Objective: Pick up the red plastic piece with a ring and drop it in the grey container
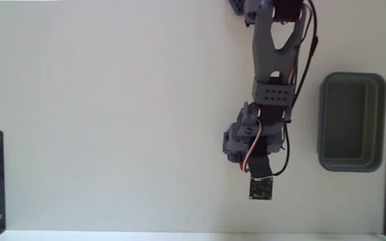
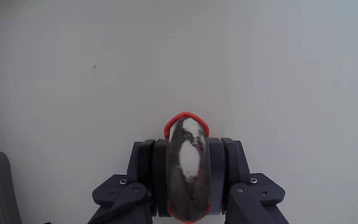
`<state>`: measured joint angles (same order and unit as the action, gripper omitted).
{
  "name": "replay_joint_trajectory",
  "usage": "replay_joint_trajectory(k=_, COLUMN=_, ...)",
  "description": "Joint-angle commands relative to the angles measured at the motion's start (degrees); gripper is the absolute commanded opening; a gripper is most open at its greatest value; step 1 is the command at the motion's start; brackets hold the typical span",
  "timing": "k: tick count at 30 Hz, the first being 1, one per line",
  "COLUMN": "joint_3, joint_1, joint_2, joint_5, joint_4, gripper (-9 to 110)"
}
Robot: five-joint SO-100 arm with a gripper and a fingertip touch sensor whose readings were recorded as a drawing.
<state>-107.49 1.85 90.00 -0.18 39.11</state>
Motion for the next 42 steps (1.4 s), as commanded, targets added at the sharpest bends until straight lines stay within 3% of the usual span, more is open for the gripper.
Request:
replay_joint_trajectory(k=1, joint_3=0.47, joint_1=0.21, joint_2=1.48, joint_5=0.18, joint_4=-0.25, gripper=24)
replay_joint_trajectory(k=25, joint_3=0.99, joint_1=0.21, joint_2=1.66, joint_5=0.18, joint_4=0.44, gripper=24)
replay_joint_trajectory(k=42, joint_3=11.26, joint_1=0.21, joint_2=3.48, joint_5=0.18, joint_4=12.54, gripper=24)
